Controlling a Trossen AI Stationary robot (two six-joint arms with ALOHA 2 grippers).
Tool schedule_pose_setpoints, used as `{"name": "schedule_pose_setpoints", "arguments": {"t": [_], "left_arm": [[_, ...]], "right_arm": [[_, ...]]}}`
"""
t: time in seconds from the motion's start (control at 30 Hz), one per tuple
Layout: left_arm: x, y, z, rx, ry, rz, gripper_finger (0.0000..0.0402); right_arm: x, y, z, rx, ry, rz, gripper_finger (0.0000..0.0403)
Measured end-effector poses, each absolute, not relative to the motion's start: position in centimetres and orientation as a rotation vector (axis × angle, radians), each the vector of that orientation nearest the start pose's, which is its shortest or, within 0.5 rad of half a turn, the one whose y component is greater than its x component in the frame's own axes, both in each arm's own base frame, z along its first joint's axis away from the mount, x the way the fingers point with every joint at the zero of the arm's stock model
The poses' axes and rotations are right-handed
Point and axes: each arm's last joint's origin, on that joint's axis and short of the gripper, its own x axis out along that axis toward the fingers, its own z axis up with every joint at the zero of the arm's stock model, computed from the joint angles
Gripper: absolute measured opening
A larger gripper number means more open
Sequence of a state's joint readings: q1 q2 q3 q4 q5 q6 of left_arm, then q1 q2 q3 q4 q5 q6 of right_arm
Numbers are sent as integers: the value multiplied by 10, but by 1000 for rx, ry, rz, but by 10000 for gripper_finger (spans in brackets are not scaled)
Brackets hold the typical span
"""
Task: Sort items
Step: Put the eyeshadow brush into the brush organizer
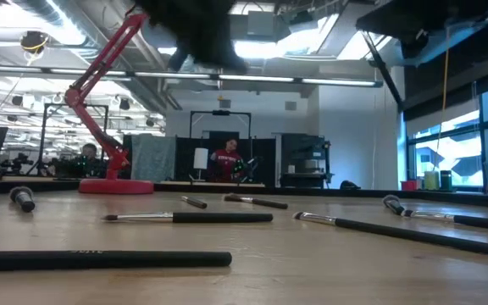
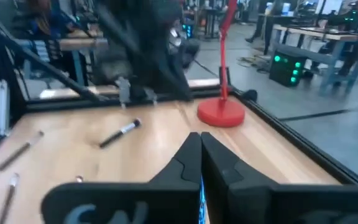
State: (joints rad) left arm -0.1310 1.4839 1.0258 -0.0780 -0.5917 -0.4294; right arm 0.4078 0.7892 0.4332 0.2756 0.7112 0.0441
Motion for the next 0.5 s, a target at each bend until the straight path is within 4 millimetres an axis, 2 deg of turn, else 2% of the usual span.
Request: {"name": "schedule_pose_setpoints", "arguments": {"t": [0.13,0.23,0.37,0.5], "left_arm": [[320,-41,306,-150,350,471,2],[315,-50,314,-99,312,495,3],[316,-55,302,-56,321,574,2],[326,-55,272,-36,352,601,3]], "right_arm": [[175,48,249,-17,89,-367,0],[180,49,245,-21,96,-374,0],[182,52,245,1,89,-344,0],[172,60,251,38,62,-271,0]]}}
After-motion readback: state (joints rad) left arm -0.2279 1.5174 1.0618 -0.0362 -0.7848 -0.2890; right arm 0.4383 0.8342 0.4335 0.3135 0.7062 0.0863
